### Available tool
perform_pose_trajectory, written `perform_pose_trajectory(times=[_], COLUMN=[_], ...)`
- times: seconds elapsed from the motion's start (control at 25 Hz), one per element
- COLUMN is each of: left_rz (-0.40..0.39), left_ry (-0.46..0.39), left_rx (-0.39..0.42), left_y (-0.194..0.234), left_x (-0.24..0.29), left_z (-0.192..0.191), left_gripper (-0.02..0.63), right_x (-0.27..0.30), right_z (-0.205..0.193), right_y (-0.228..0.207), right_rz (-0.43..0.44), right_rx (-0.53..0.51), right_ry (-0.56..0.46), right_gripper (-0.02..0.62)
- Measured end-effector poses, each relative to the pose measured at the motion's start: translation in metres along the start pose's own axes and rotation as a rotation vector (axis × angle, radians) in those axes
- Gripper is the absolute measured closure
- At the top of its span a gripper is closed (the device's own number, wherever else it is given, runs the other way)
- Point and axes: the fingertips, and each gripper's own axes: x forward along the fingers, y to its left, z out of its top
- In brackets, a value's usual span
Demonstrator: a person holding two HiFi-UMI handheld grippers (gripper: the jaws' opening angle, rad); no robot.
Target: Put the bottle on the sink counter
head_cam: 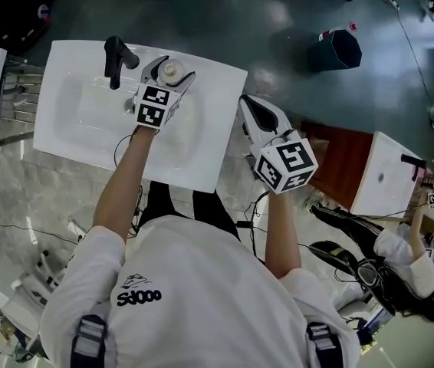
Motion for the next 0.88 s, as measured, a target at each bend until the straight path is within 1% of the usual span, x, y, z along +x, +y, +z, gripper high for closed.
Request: perform_pose_trajectory(times=[0.24, 0.4, 0.64, 0.88], left_rz=[0.022, 0.028, 0.038, 0.048], left_ry=[0.036, 0.045, 0.035, 0.007], left_rx=[-0.021, -0.014, 0.007, 0.005], left_y=[0.004, 0.002, 0.002, 0.003], left_x=[0.023, 0.033, 0.037, 0.038], left_z=[-0.019, -0.025, -0.023, -0.02], left_gripper=[0.261, 0.261, 0.261, 0.261], right_x=[-0.001, -0.004, -0.008, -0.006], right_z=[-0.008, -0.011, -0.017, -0.016], right_y=[-0.011, -0.017, -0.022, -0.02], right_rz=[-0.024, -0.04, -0.053, -0.055], right_rx=[0.014, 0.03, 0.047, 0.046], right_ry=[0.019, 0.018, 0.023, 0.026], right_gripper=[0.586, 0.586, 0.586, 0.586])
